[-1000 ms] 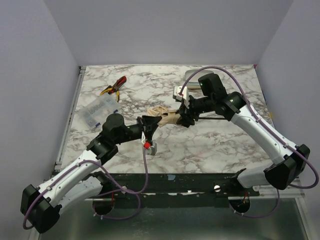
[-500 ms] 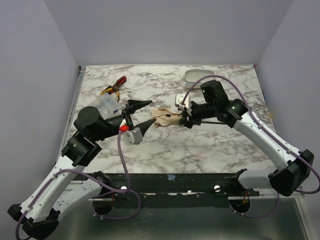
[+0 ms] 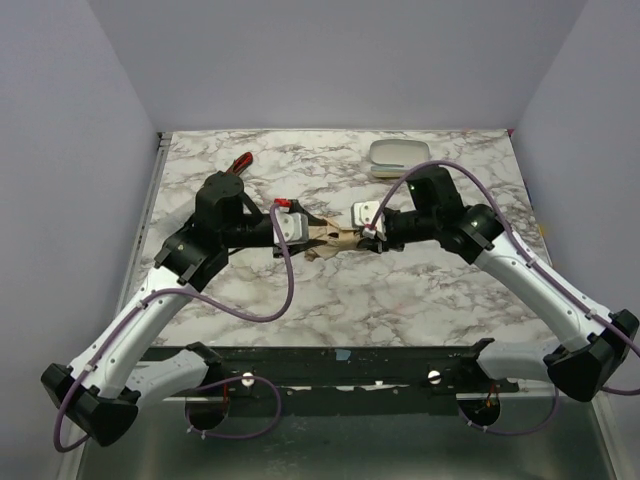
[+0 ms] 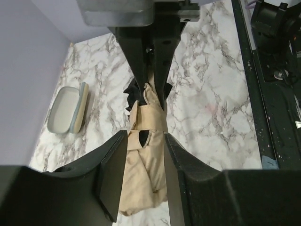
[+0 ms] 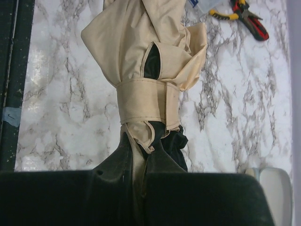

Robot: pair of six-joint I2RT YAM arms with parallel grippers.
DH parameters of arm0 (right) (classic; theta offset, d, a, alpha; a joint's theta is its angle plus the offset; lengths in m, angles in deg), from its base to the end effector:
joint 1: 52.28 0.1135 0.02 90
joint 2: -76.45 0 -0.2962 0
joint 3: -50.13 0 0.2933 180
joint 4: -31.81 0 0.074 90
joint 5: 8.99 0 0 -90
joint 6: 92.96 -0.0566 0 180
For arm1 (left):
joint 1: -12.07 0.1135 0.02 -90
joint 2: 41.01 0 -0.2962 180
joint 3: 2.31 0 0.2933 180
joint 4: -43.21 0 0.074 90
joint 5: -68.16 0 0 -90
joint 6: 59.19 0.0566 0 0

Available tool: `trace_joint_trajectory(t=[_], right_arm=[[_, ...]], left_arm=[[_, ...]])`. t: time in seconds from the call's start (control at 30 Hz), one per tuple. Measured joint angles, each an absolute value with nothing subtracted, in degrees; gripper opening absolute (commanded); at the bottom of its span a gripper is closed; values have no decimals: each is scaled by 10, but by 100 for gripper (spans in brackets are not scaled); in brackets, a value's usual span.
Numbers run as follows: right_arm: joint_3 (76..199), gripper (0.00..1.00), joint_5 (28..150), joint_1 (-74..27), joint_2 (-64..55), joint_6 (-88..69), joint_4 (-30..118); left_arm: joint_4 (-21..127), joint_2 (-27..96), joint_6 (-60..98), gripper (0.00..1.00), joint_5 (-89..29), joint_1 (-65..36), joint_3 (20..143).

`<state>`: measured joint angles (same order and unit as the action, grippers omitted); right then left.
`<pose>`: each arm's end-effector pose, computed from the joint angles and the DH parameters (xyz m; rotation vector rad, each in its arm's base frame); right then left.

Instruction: Open the umbrella

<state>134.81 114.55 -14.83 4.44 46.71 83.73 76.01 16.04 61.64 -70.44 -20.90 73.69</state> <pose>0.2259 0.2124 0.3829 -1.7065 1.3480 0.5364 0.1820 -0.1687 0.4306 1.4039 1.1215 -0.7895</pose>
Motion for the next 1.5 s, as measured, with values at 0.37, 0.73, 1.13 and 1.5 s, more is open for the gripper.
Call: trace_joint_trajectory(t=[0.37, 0.73, 1.13, 1.5], right_arm=[[1348, 0, 1145, -96, 56, 524, 837], [1348, 0, 1139, -82, 60, 545, 832], [1315, 0, 1102, -66, 83, 586, 791], [1259, 0, 1079, -65, 119, 637, 731]], left_arm=[[773, 205, 637, 36, -693, -239, 756], [794, 234, 664, 36, -670, -247, 763], [822, 246, 667, 0, -653, -252, 776], [813, 264, 589, 0, -609, -256, 792]])
